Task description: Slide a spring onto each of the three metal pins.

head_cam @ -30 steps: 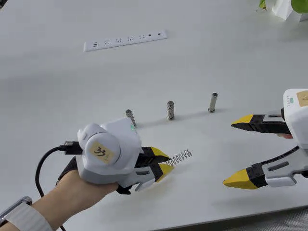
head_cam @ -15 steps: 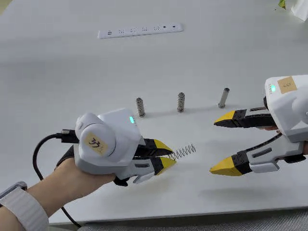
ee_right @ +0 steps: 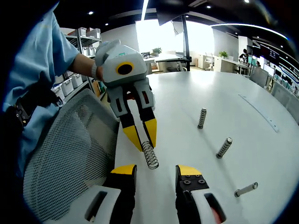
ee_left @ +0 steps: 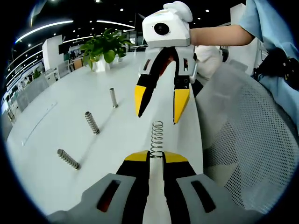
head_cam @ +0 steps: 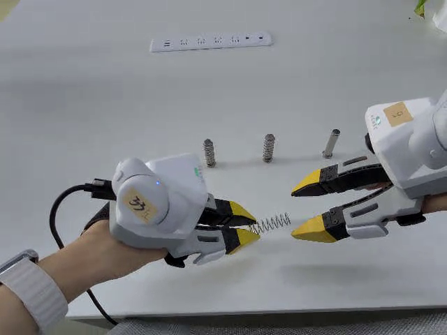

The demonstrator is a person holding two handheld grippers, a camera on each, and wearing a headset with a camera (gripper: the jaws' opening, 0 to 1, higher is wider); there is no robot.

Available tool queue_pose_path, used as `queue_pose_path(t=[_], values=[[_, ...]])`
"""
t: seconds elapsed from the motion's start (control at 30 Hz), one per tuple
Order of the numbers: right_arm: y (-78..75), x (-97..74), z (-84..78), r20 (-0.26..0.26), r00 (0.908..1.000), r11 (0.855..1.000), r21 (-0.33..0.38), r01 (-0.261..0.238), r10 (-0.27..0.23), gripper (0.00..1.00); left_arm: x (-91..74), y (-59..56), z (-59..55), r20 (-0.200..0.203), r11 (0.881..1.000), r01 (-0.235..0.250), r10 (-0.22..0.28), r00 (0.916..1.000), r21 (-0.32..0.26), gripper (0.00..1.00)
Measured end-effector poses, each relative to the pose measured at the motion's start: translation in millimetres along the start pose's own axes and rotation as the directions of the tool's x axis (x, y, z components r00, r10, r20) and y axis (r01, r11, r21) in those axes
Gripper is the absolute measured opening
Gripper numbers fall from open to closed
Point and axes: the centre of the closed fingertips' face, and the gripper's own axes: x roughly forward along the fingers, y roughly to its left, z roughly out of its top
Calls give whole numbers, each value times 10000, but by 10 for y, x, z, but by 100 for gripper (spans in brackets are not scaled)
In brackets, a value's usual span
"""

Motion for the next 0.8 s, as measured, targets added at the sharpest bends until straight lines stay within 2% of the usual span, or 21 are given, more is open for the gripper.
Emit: queue_pose_path(t=[0.33, 0.5, 0.8], values=[[57, 1, -25, -159, 9987, 9986, -211, -492, 489, 12, 11, -42, 39, 22, 9995, 249, -250, 9997, 218, 6], [90, 14, -43, -339, 9973, 9970, -380, -669, 656, 8, 27, -53, 53, -2, 9988, 348, -349, 9994, 354, 6], [83, 21, -56, -640, 9963, 9946, -827, -633, 581, 6, 53, -72, 32, -63, 9988, 412, -410, 9991, 252, 6]])
